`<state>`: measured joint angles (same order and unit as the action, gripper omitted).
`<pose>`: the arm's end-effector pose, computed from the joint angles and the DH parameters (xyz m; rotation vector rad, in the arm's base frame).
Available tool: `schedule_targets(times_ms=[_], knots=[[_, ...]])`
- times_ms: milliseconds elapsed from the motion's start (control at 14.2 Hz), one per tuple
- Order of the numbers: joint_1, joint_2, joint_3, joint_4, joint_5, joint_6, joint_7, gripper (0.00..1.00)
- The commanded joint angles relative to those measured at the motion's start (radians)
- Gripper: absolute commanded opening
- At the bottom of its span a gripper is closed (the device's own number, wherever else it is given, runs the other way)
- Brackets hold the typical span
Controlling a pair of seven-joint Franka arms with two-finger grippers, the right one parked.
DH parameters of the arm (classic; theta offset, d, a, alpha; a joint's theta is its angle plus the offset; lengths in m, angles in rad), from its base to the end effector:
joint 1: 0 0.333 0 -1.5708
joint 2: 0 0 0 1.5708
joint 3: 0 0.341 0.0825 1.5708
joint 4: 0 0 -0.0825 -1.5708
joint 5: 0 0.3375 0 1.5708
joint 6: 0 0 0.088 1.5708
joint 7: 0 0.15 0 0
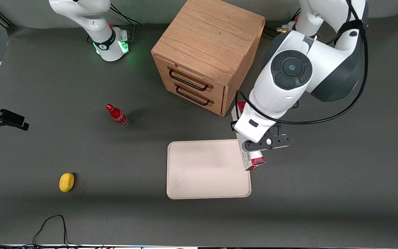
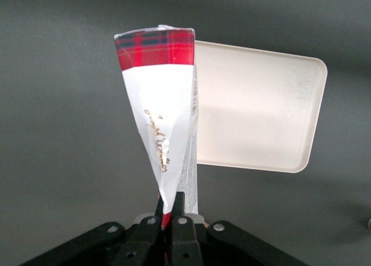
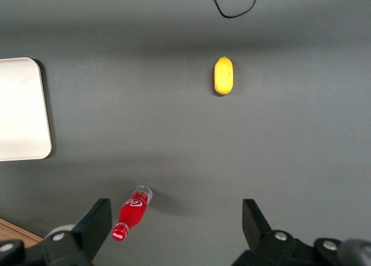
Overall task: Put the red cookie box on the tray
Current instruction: 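Carry the held box over the white tray with the left gripper, then lower the box onto the tray and open the left gripper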
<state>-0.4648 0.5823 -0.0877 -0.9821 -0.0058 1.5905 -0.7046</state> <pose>0.5921 -0.3444 0.5105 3.0707 0.2573 -0.0135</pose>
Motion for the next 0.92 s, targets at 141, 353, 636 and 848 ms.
schedule_targets(times_ms=[141,353,636,848], knots=[[0.002,0.108,0.013,0.039,0.026,0.017,0.109,0.00],[0.003,0.178,0.013,0.005,0.026,0.136,0.128,0.00],[0.005,0.220,0.016,-0.098,0.033,0.308,0.126,0.00],[0.005,0.283,0.016,-0.101,0.082,0.354,0.126,0.00]])
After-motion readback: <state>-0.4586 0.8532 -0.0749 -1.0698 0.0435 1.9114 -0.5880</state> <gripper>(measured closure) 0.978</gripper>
